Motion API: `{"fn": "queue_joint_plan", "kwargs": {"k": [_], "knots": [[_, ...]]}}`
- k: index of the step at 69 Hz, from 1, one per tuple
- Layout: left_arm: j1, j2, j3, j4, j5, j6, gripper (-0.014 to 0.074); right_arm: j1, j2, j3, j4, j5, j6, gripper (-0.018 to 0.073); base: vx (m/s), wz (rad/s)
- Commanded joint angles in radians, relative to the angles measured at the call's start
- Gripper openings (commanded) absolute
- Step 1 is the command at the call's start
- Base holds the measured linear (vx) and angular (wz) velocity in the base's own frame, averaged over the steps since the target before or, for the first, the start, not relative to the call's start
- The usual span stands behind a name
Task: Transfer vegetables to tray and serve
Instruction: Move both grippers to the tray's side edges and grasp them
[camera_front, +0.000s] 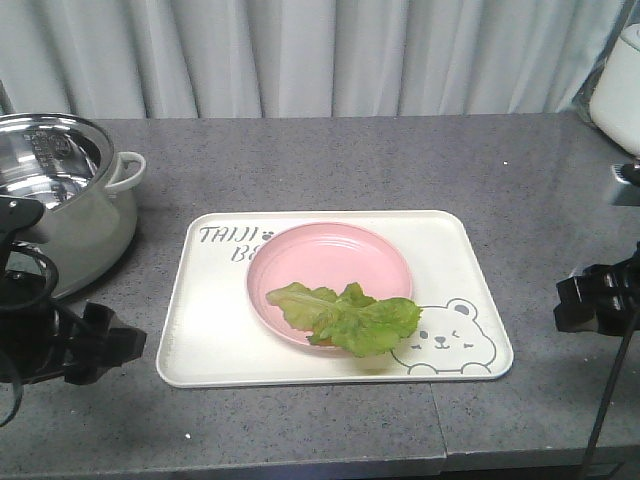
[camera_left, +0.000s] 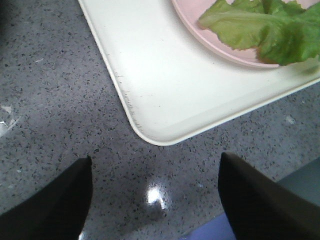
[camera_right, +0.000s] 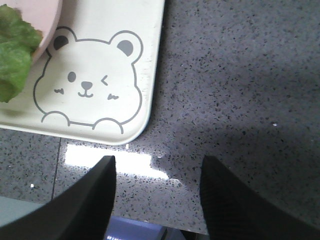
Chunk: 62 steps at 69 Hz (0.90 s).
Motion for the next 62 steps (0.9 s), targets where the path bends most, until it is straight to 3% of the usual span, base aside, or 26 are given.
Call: {"fn": "queue_joint_plan", "kwargs": {"k": [1,19,37,45,62], "knots": [[-0.005,0.029,-0.028,-0.028,-0.083,-0.036,0.0519,-0.009,0.010,-0.022,0.035,-0.026,-0.032,0.0382,0.00,0.00],[-0.005,0.168,-0.031,-0.048,-0.160,-0.038,0.0519,-0.009,0.109,-0.024,0.112,-0.038,-0.123,0.0382,0.00,0.00],[-0.005,0.295,-0.035,-0.163,-0.199,-0.008,0.0519,-0.009,0.195,-0.025,0.157,-0.075,-0.187,0.0382,0.00,0.00],[-0.005,0.335,-0.072,-0.197,-0.197,0.035,0.0516,-0.009,0.227,-0.025,0.193,-0.102,-0.229,0.0382,0.00,0.00],[-0.005,0.424,-0.170,-0.194,-0.146,0.039,0.0490,-0.009,0.276,-0.025,0.244,-0.142,-0.296,0.0382,0.00,0.00]]}}
